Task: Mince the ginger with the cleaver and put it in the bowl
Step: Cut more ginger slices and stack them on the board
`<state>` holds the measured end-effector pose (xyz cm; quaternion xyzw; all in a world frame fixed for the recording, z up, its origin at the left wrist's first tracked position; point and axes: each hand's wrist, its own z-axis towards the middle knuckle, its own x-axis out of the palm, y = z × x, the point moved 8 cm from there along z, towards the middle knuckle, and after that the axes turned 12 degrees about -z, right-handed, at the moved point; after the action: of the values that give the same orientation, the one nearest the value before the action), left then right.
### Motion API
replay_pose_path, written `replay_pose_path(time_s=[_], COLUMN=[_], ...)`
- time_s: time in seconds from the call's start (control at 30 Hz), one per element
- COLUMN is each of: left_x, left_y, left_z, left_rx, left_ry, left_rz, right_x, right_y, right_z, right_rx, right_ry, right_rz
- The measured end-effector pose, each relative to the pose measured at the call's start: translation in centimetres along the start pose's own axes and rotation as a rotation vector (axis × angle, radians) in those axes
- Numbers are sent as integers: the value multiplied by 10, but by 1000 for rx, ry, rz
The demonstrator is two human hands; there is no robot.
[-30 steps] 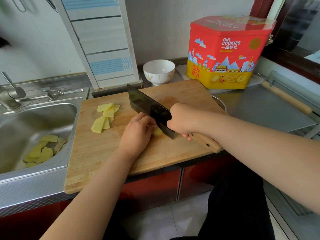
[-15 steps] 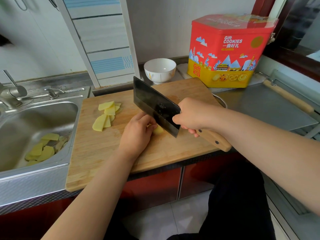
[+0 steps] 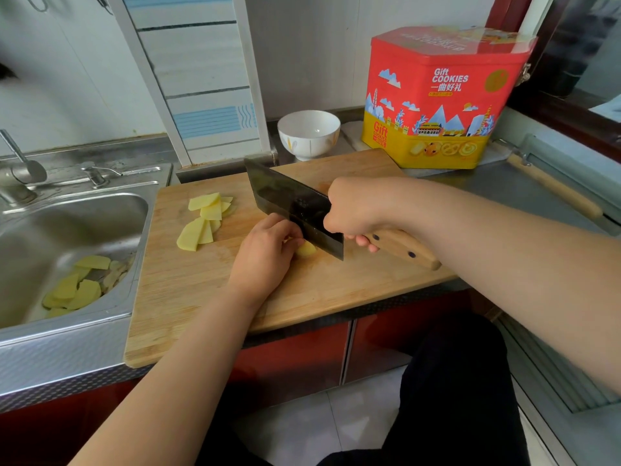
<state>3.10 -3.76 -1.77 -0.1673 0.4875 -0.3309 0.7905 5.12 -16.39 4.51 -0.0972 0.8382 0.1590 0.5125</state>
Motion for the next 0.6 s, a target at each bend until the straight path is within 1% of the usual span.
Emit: replay_pose_path(time_s=[0.07, 0.13, 0.37, 0.5, 0.6], left_x=[-1, -1, -3, -4, -5], left_y=[0, -1, -1, 0, 1], left_z=[0, 0, -1, -3, -4], left_rx=[5, 7, -26, -54, -61], left_ry=[-10, -10, -14, -19, -21], left_rz=[10, 18, 2, 4, 20], right_x=[0, 6, 31, 33, 36], right_y=[3, 1, -26, -41, -44], right_z=[0, 2, 8, 6, 2], right_rx=[-2, 3, 62, 46, 31], right_ry=[15, 21, -47, -80, -111], right_rz=[-47, -30, 162, 356, 369])
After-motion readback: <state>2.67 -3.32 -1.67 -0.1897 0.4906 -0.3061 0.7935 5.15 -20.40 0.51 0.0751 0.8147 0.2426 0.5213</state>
